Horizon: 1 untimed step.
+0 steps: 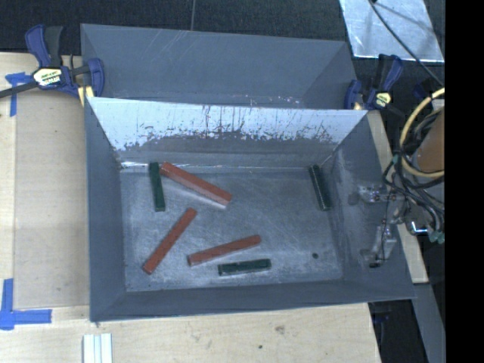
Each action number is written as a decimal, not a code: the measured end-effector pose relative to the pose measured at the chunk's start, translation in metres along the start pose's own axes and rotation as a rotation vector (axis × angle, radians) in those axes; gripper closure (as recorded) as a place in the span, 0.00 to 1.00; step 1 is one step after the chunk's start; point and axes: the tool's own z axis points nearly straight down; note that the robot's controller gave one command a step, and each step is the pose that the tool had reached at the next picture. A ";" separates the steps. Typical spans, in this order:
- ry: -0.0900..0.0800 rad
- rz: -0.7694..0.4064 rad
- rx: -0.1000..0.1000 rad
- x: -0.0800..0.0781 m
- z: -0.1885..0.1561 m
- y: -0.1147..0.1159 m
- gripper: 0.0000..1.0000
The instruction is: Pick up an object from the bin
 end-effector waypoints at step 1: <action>-0.004 -0.200 -0.001 -0.018 0.132 0.063 0.00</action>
Offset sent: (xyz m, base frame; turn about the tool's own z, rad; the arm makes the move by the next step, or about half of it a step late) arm 0.0179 0.0617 -0.1312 -0.2003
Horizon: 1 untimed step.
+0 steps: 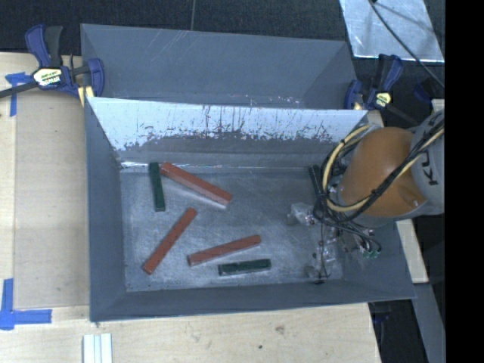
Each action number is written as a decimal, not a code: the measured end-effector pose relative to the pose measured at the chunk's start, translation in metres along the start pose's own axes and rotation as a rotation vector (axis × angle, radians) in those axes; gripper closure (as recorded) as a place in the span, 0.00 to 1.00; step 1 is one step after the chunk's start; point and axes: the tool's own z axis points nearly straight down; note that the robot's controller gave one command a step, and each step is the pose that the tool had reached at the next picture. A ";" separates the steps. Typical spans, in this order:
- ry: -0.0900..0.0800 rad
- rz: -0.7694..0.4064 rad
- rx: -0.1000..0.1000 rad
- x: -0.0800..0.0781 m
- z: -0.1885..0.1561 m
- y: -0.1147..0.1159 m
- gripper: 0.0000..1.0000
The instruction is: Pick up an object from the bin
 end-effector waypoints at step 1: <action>-0.001 -0.048 -0.002 -0.011 -0.001 0.067 0.00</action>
Offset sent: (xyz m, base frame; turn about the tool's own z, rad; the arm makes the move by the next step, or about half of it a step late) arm -0.0028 0.0630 0.0013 -0.0419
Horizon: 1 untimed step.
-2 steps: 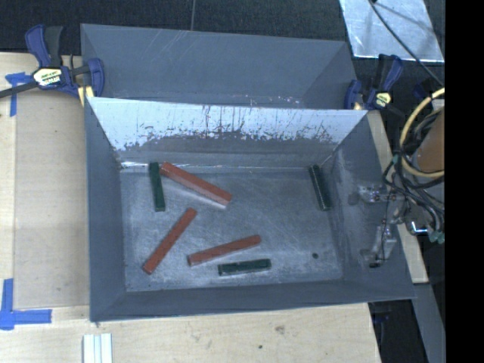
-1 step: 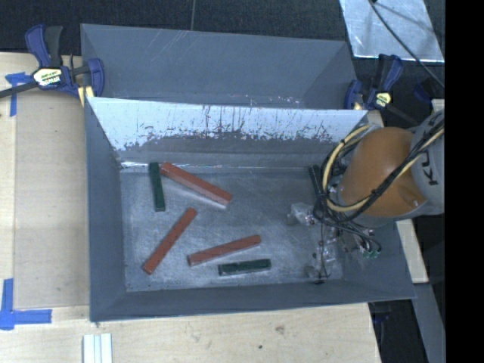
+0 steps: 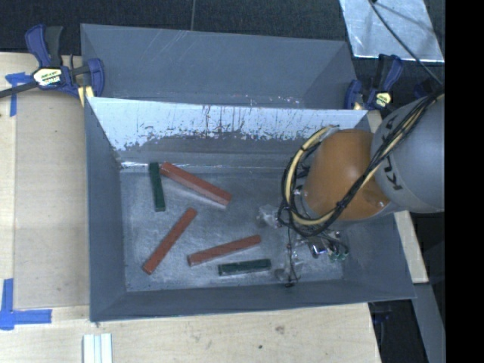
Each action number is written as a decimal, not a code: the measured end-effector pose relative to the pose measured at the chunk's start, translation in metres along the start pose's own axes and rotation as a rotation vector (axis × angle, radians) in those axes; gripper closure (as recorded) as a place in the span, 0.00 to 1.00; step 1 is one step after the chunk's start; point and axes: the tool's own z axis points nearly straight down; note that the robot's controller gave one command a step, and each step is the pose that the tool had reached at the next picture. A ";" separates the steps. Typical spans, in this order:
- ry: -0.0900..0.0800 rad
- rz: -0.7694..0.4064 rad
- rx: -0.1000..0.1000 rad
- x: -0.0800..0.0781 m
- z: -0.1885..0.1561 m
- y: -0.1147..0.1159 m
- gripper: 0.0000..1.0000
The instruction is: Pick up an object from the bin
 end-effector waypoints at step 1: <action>-0.012 0.157 0.004 0.003 -0.002 0.061 0.00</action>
Offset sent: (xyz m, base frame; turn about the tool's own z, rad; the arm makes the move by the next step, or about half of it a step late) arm -0.0210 0.0574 -0.0002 0.1593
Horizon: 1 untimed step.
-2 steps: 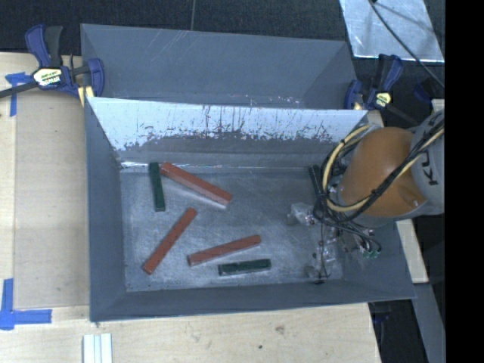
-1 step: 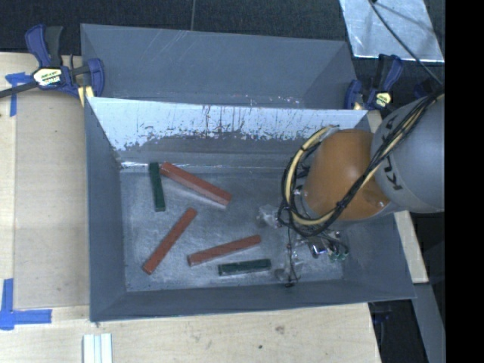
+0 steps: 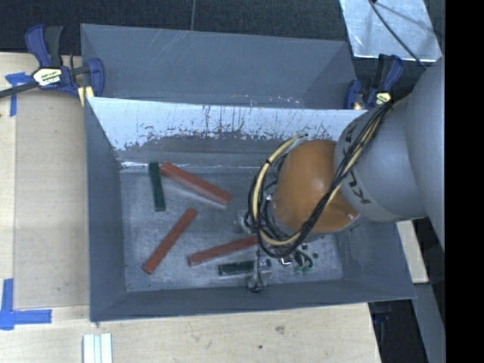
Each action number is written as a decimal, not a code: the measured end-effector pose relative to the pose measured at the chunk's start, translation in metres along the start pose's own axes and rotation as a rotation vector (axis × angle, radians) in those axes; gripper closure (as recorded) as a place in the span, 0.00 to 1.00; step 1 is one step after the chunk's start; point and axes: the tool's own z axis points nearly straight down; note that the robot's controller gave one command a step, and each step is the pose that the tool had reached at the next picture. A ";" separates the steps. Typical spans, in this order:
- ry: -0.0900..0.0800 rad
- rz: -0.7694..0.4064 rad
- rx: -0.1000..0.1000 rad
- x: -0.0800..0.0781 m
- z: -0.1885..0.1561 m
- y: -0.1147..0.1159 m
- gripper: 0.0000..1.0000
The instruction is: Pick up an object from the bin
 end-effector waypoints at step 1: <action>0.006 0.000 0.001 0.002 0.001 -0.001 1.00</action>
Offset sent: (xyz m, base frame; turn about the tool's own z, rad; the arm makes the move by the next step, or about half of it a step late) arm 0.0000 0.0000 0.0000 0.0000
